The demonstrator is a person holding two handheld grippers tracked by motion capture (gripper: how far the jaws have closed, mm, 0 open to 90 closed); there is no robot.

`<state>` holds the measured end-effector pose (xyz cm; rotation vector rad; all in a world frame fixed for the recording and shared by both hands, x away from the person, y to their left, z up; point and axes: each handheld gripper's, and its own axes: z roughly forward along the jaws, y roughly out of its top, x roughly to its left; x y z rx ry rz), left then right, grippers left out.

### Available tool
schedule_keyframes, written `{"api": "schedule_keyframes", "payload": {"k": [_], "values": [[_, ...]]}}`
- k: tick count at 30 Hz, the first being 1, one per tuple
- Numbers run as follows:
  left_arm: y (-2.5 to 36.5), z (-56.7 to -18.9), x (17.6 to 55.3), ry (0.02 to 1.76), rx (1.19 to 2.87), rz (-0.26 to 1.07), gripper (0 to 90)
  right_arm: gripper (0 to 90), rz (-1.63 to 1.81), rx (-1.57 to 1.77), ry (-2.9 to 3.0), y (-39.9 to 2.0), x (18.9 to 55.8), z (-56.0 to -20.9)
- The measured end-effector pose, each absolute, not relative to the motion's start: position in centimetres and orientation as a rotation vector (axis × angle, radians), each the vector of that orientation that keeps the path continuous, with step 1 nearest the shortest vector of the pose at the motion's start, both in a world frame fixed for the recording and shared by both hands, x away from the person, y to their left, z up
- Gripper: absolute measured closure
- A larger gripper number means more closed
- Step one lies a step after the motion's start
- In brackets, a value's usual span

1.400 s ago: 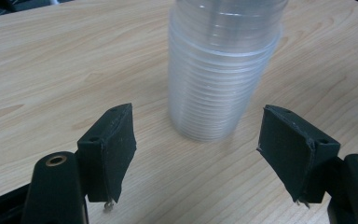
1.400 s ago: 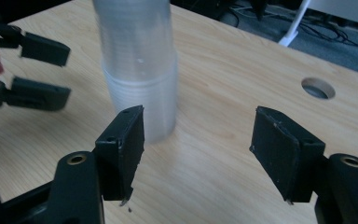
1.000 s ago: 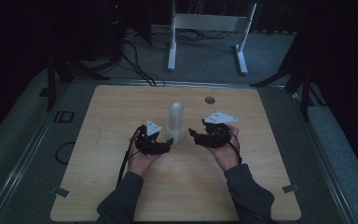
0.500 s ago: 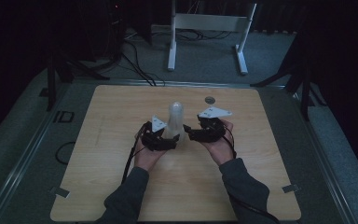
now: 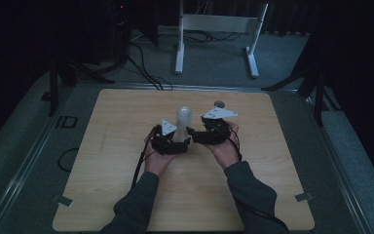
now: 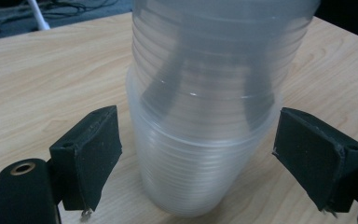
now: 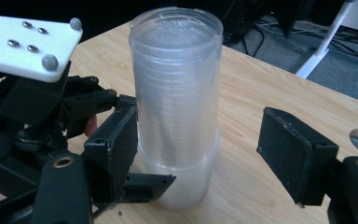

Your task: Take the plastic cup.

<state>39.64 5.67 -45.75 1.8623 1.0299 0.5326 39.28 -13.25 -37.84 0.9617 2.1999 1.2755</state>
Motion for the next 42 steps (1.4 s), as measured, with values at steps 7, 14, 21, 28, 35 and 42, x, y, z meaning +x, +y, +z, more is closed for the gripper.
{"api": "schedule_keyframes", "payload": {"k": [7, 14, 21, 28, 35, 42], "values": [[5.9, -46.0, 39.9, 1.03, 1.847, 0.52, 14.8, 28.8, 1.297, 0.966, 2.195, -12.6, 39.8, -37.8], [5.9, -46.0, 39.9, 1.015, 1.836, 0.511, 15.9, 31.1, 1.303, 0.957, 2.186, -11.9, 40.3, -37.6], [5.9, -46.0, 39.8, 1.009, 1.831, 0.517, 16.1, 32.2, 1.347, 0.947, 2.173, -11.3, 40.8, -37.3], [5.9, -46.0, 39.8, 1.001, 1.833, 0.532, 17.8, 33.3, 1.364, 0.937, 2.17, -10.3, 41.4, -37.1], [5.8, -45.9, 39.7, 0.991, 1.82, 0.534, 18.8, 33.6, 1.324, 0.92, 2.179, -9.4, 41.8, -37.0], [5.6, -46.1, 40.0, 0.984, 1.826, 0.545, 17.4, 38.5, 1.325, 0.949, 2.179, -9.4, 42.1, -37.0]]}}
